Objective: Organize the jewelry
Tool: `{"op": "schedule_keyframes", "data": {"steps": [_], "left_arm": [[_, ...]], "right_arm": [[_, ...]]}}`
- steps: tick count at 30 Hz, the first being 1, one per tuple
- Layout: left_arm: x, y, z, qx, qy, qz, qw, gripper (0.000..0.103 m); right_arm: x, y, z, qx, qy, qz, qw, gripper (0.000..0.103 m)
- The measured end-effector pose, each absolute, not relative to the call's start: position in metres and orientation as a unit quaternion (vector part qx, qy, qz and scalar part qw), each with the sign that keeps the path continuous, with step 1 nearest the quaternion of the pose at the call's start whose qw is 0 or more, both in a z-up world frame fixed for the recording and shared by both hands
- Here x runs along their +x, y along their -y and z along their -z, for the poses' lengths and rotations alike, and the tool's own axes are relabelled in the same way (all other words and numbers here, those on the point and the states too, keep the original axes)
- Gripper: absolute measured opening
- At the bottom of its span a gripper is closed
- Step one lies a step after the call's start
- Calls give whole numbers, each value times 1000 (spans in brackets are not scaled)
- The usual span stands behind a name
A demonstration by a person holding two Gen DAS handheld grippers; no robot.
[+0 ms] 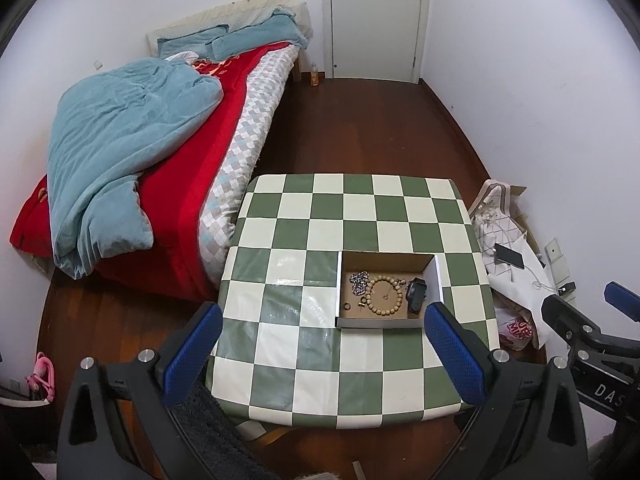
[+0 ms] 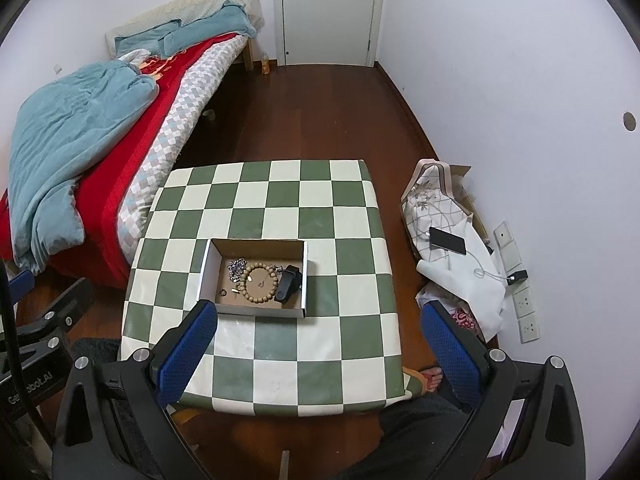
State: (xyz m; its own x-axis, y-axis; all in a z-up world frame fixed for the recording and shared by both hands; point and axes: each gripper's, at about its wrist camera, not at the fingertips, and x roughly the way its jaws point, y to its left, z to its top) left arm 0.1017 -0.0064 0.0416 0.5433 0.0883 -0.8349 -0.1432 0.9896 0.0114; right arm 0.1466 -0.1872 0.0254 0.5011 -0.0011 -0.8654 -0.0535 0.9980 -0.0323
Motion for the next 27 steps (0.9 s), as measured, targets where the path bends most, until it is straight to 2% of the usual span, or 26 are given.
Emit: {"op": "schedule_keyframes", "data": {"steps": [27], "left_arm": [[99, 1, -34, -15, -474, -70, 878, 103]], "right_arm": [[148, 182, -18, -39, -506, -21, 861, 103]]}}
